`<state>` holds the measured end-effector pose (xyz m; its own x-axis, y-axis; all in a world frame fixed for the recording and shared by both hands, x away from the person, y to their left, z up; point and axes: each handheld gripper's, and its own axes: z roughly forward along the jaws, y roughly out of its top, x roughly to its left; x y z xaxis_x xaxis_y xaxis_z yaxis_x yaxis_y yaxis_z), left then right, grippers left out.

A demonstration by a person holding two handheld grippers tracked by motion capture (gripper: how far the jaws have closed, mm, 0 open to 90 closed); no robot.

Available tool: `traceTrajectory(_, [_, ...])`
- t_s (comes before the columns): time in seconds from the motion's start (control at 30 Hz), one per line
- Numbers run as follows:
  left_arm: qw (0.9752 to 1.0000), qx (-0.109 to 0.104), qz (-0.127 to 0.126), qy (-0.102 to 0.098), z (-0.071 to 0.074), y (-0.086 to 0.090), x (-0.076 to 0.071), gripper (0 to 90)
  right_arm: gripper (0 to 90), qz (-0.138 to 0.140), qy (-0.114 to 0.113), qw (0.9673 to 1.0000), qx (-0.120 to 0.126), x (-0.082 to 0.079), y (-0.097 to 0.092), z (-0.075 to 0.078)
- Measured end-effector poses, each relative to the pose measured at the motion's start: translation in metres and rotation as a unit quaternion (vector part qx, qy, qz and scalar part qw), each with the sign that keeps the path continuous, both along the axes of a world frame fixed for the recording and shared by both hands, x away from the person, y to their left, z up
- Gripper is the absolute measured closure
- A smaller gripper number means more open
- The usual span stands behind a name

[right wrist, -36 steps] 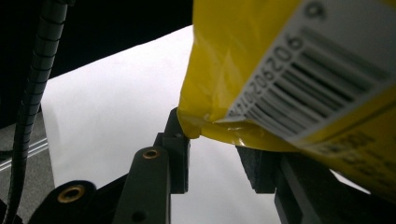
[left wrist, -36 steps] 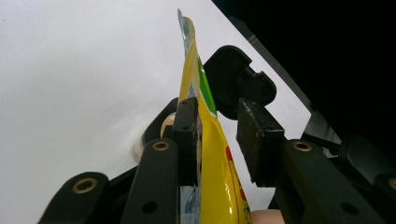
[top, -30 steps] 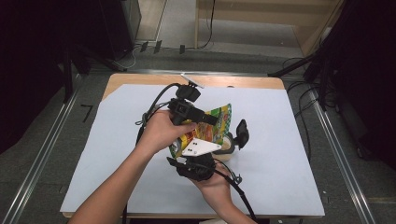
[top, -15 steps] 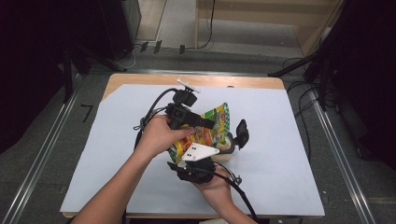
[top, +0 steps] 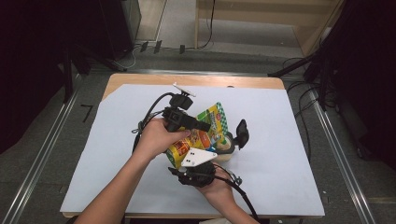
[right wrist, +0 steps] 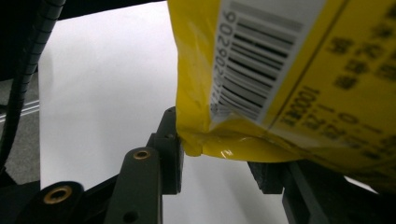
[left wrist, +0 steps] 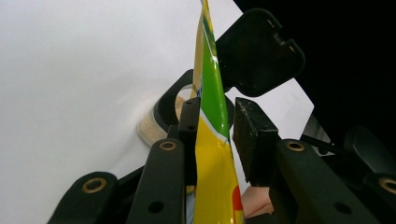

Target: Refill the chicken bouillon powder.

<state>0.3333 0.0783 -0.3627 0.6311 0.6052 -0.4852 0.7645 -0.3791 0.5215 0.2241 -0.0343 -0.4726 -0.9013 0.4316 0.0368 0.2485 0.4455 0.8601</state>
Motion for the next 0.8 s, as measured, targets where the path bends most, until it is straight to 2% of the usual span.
traceTrajectory(0.4, [0.9999, 0.003, -0.005, 0.009, -0.015, 0.003, 0.002, 78.8, 60.3, 0.012, 0.003, 0.9996, -0.026, 0.001, -0.001, -0.012])
traceTrajectory(0.63, [0.9998, -0.012, -0.002, 0.017, -0.02, 0.008, 0.004, 82.0, 59.3, 0.017, -0.006, 0.9988, -0.046, -0.001, 0.0, -0.015])
traceTrajectory(0.8, [0.9994, -0.027, 0.0, 0.02, -0.019, 0.015, 0.003, 84.9, 56.7, 0.019, 0.0, 0.9985, -0.051, -0.002, 0.001, -0.017])
